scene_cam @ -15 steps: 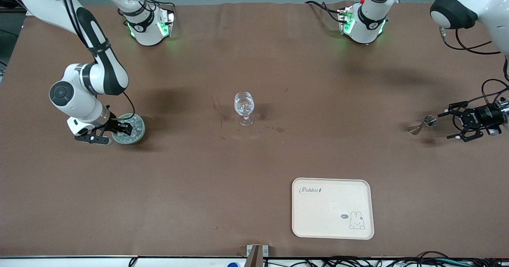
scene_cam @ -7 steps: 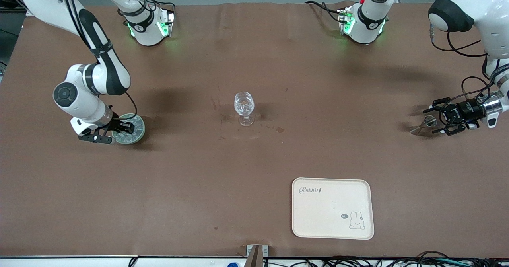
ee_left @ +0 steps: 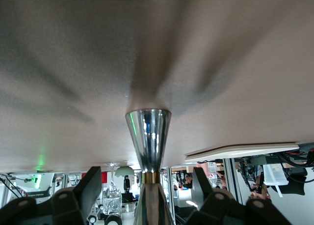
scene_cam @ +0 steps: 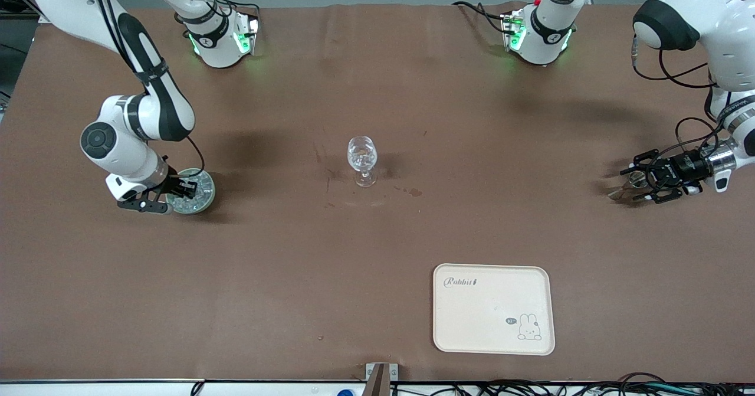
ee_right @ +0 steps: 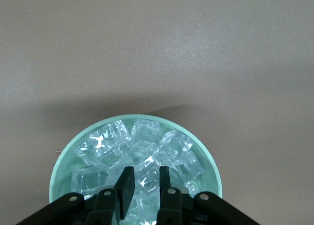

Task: Pour wine and add ice with both arms
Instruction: 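Grasp an ice cube with the right gripper while the left gripper grasps the jigger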

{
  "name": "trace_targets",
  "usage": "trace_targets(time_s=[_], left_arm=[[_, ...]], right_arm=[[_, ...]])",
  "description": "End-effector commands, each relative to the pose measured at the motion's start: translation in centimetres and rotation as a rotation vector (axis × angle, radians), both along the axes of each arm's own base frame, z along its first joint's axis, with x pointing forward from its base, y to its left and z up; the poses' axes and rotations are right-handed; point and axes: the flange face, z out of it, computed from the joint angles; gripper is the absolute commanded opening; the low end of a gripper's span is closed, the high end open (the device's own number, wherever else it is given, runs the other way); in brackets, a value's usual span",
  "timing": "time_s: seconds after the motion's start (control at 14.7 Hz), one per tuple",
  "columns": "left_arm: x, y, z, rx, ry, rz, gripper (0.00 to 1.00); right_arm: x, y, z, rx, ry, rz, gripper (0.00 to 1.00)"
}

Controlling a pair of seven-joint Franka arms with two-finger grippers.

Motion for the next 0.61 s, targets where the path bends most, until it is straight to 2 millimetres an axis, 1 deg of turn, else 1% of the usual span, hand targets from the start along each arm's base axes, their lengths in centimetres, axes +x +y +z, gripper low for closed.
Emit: trace_targets(time_s=[0.0, 0.14, 0.2, 0.27, 0.34, 0.41, 0.48, 0.54], left_arm=[[-0.33, -0.57, -0.52, -0.027, -0.017, 0.012, 0.79], [-0.55, -0.62, -0.55, -0.03, -0.014, 0.017, 0.72], [-0.5, -0.54, -0.44, -0.03, -0.015, 0.018, 0.64], [-0.6, -0.47, -0.54, -0.031, -0.014, 0.023, 0.53], [-0.62, -0.34, -0.45, -0.033, -0.017, 0.028, 0.39], [-0.48, -0.34, -0.29, -0.035, -0.015, 0.028, 0.16], [-0.41, -0.26, 0.03, -0.034, -0.015, 0.029, 0.05], [-0.28, -0.57, 0.15, -0.046, -0.016, 0.021, 0.02]], right_arm=[[-0.64, 0.13, -0.47, 0.004, 0.009, -0.001, 0.15], [-0.58, 0.13, -0.35, 0.004, 0.007, -0.006, 0.12], [-0.53, 0.13, -0.3, 0.004, 0.01, -0.008, 0.11], [-0.48, 0.21, -0.1, 0.005, 0.022, -0.008, 0.09], [-0.34, 0.21, 0.06, 0.005, 0.033, -0.008, 0.08], [-0.33, 0.21, 0.16, 0.005, 0.044, -0.009, 0.08], [-0.3, 0.21, 0.26, 0.006, 0.045, -0.01, 0.05], [-0.3, 0.29, 0.39, 0.007, 0.045, -0.01, 0.04]])
